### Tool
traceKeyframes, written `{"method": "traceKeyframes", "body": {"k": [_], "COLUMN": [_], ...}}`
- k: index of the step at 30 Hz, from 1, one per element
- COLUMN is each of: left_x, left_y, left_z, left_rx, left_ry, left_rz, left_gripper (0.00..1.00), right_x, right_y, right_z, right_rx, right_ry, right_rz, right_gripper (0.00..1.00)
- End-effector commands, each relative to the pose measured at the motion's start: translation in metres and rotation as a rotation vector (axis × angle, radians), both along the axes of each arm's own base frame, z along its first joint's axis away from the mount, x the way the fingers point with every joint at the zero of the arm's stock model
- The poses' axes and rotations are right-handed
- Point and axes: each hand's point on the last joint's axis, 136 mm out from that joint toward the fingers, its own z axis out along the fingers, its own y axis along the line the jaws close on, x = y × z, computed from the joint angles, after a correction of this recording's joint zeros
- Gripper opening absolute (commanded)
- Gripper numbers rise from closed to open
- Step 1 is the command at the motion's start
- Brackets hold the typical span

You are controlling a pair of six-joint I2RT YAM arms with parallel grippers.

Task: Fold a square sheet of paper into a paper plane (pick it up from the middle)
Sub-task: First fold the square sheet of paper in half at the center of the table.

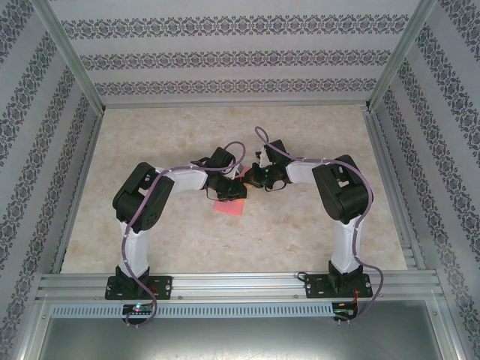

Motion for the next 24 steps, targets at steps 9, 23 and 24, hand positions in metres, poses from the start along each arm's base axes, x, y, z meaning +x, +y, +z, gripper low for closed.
{"method": "traceKeyframes", "body": {"k": [9, 23, 24], "left_x": [-0.043, -0.086, -0.089], "left_y": [0.01, 0.025, 0.026], "left_z": [-0.014, -0.024, -0.025], "left_rx": [0.005, 0.053, 0.055], "left_ry": [0.058, 0.09, 0.092], "left_rz": [-0.035, -0.018, -0.014], "left_gripper": [0.0, 0.0, 0.0], "right_x": [-0.005, -0.005, -0.005], "right_y": [-0.011, -0.012, -0.012], "right_z": [-0.027, -0.033, -0.034], "right_rx": [-0.074, -0.081, -0.082], "right_ry": [0.075, 0.085, 0.087], "right_rz": [-0.024, -0.026, -0.026], "right_gripper": [0.0, 0.0, 0.0]}}
